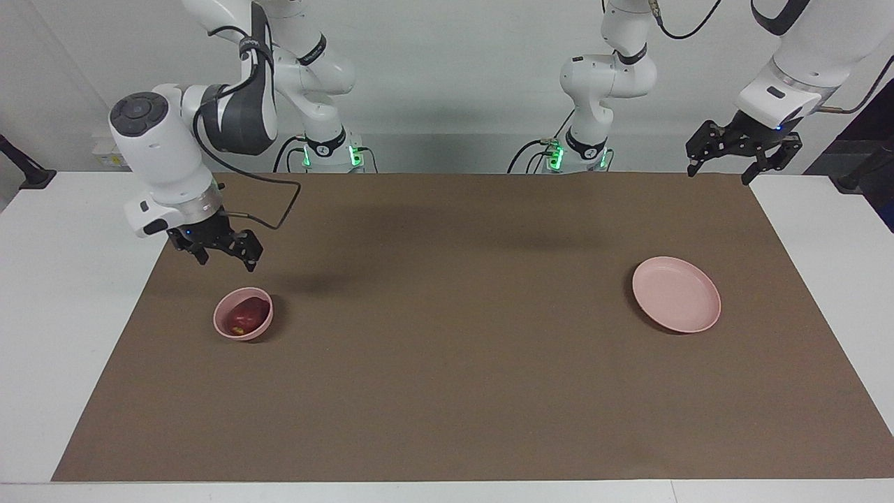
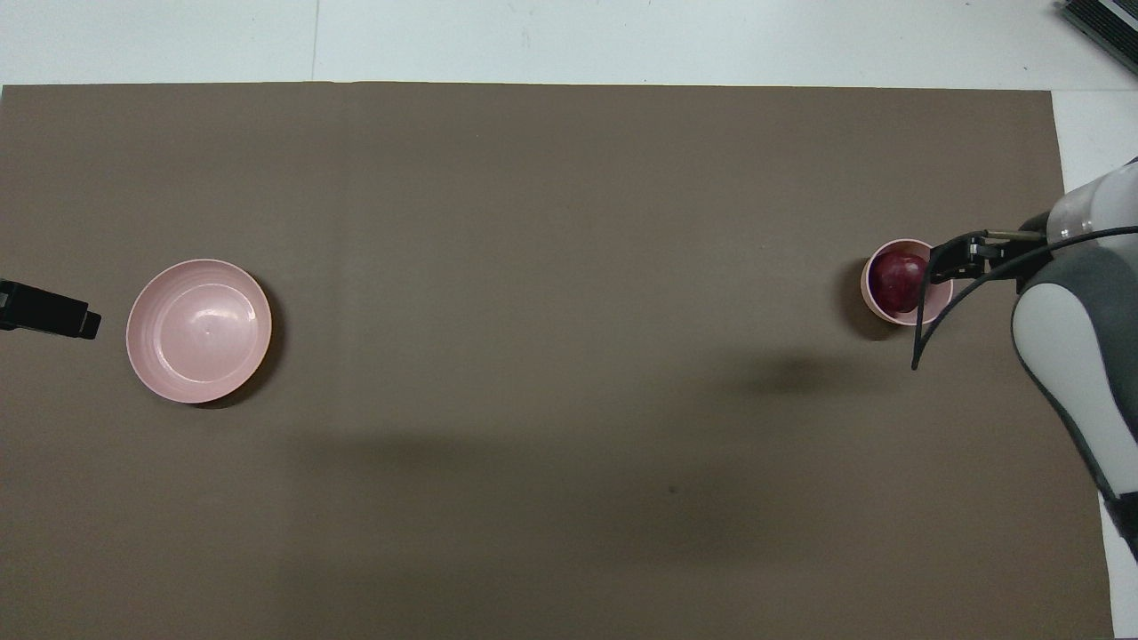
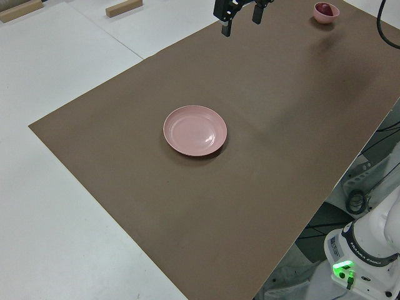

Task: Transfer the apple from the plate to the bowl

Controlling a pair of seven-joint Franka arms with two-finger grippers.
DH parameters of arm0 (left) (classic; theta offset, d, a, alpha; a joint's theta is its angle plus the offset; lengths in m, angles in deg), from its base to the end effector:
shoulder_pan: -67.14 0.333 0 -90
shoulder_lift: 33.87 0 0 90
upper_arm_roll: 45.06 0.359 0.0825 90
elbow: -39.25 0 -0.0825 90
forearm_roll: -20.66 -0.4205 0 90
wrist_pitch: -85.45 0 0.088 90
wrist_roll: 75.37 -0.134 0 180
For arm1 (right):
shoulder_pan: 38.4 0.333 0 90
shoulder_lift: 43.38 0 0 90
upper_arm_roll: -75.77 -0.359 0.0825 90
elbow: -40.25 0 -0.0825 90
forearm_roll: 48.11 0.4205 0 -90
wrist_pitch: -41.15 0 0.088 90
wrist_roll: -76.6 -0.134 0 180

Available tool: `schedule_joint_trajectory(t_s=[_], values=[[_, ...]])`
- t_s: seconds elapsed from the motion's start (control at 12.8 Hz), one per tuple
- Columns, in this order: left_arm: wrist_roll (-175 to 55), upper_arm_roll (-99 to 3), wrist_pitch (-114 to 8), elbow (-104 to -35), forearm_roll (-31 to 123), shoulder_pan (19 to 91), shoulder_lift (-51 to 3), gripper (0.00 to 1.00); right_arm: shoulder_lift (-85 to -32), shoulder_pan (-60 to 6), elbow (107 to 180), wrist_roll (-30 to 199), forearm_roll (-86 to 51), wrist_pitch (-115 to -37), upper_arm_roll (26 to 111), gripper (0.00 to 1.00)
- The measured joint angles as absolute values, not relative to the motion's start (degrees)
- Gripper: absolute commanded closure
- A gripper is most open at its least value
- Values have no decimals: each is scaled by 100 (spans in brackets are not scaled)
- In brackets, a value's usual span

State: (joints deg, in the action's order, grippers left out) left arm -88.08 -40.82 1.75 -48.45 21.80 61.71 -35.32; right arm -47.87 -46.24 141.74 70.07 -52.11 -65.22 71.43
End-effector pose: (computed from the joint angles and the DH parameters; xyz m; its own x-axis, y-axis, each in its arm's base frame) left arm 0.5694 -0.0141 0.6660 0.9694 -0.2424 -0.0387 -0.2413 -0.9700 0.0310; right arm 0.6246 -0.0467 0.5149 0.9879 -0.1548 0.0134 -0.1554 -0.9860 0.0600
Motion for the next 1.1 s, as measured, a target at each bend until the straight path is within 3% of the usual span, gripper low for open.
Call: schedule_joint_trajectory(t_s=[0.39,0.71,1.1], values=[[-8808,-4082,175,-4845,2180,6171,-3532,0,-4006,-4621,14049,7029,-5003,-5502,7018,0],[-8808,-4082,175,-4845,2180,6171,-3533,0,-4157,-4622,13380,7029,-4924,-4717,7010,0],[-8808,-4082,175,-4845,2180,6171,-3533,0,-4423,-4586,13004,7084,-4926,-4571,7003,0]])
